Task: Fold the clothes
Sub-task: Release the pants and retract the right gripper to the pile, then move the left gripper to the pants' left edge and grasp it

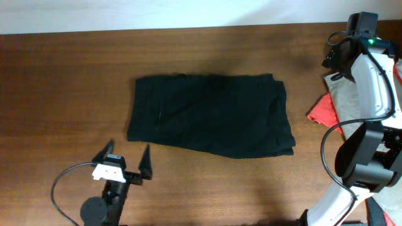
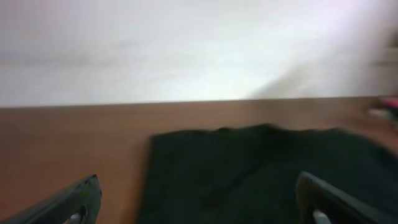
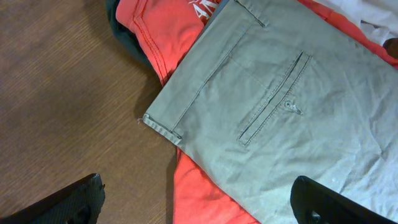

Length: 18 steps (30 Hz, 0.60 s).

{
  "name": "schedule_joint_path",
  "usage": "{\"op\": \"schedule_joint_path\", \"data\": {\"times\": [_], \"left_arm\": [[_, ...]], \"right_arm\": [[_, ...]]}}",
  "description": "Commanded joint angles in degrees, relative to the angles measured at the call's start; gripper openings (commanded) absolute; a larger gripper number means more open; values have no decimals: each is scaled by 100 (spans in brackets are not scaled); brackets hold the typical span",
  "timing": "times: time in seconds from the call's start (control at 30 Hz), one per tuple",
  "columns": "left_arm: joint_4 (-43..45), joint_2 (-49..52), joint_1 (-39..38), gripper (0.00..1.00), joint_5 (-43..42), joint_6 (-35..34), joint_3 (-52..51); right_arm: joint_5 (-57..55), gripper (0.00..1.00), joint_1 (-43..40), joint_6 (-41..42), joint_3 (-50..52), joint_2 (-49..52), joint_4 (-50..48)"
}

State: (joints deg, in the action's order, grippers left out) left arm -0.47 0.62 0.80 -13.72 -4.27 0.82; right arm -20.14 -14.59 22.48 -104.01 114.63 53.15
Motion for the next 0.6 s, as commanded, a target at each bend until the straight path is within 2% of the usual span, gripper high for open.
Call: {"op": "schedule_joint_path", "data": {"times": [0.0, 0.1, 0.23, 0.37, 0.47, 0.5, 0.57], "left_arm": [[704, -26, 11, 99, -2004, -299, -28], [1814, -26, 11, 99, -2343, -411, 11], [1615, 299, 11, 99, -2345, -409, 533], [245, 1611, 11, 99, -2365, -354, 1958], [-1958, 3565, 11, 99, -2435, -63, 3858], [-2352, 4124, 11, 99, -2518, -2, 4328], [-2509, 5031, 11, 99, -2964, 0, 4800]], "right_arm": [[-131, 99, -11, 26, -37, -46, 0], [-131, 99, -11, 26, -37, -46, 0], [-131, 99, -11, 26, -37, -46, 0], [-131, 99, -11, 26, -37, -46, 0], [-131, 99, -11, 26, -37, -46, 0], [-131, 99, -11, 26, -37, -46, 0], [-131, 99, -11, 26, -37, -46, 0]]}}
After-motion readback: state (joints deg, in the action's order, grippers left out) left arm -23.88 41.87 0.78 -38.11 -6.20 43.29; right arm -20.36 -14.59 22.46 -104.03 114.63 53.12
